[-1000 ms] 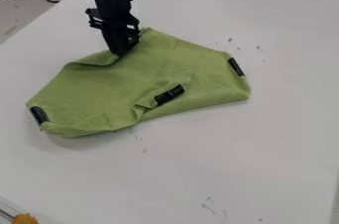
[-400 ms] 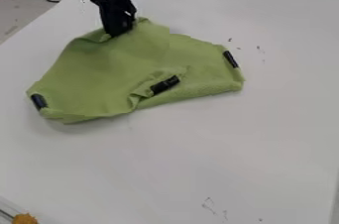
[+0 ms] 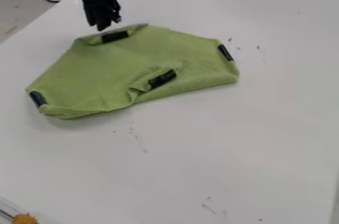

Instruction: Unfold the cloth from bottom right to left

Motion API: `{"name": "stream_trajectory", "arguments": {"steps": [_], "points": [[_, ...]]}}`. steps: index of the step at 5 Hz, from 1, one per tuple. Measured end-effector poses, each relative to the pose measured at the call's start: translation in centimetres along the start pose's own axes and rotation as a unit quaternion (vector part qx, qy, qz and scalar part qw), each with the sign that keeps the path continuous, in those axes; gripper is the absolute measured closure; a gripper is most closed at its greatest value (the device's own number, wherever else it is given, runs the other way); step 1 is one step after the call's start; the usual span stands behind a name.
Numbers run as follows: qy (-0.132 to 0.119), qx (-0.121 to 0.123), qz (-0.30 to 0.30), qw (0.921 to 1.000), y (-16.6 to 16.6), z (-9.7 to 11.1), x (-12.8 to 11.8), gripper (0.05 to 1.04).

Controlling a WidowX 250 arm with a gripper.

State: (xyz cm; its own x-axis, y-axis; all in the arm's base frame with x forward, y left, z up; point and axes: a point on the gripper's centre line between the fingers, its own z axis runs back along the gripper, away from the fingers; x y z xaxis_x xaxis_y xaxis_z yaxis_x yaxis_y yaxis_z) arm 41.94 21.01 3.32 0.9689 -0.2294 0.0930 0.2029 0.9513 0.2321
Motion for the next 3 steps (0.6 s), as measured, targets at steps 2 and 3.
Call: {"name": "stream_trajectory", "arguments": {"steps": [2, 3], "points": [[-0.006, 0.013, -0.017, 0.9998, 1.5, 0.2, 1.5, 0.090], [-0.002, -0.001, -0.021, 0.9998, 1.1, 0.6, 1.5, 0.081]]}}
